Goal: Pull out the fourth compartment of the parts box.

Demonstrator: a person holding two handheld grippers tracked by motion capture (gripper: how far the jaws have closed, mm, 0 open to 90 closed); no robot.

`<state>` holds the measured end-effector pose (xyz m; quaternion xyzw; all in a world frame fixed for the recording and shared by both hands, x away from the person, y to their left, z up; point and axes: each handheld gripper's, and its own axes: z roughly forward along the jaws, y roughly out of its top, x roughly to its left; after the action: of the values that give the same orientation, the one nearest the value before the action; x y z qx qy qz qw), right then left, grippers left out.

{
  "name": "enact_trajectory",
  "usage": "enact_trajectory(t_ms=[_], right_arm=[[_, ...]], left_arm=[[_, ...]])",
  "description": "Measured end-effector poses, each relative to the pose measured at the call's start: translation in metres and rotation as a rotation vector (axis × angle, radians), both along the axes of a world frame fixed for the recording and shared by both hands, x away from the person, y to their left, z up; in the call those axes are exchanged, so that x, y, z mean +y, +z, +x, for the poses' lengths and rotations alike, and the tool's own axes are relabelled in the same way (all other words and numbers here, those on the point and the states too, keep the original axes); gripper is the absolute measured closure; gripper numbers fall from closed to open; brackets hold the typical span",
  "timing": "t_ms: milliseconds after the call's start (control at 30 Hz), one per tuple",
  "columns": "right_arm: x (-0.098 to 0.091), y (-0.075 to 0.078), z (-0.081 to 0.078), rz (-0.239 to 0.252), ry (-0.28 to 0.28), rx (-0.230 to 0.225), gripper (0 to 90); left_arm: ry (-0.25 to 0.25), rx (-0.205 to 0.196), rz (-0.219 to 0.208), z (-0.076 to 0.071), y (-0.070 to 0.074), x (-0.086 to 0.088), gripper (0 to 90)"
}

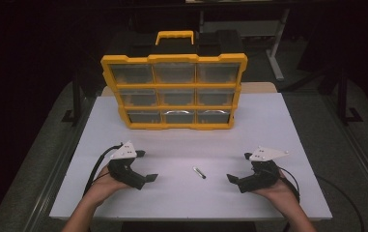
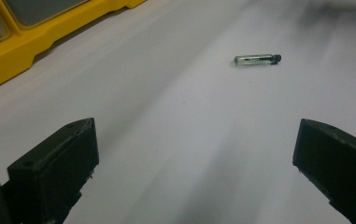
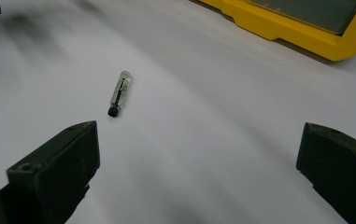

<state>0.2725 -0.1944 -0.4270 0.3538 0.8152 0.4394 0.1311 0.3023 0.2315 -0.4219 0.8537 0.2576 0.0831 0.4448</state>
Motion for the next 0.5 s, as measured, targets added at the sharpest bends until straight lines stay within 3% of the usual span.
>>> enact_trajectory(t_ms=[500], right_arm=[[-0.0007,0.0004,0.0002,0.007,0.000,0.000,0.0]], left_arm=[[0.015,-0.009,-0.023,0.0048,0.0013,-0.0036,0.5]])
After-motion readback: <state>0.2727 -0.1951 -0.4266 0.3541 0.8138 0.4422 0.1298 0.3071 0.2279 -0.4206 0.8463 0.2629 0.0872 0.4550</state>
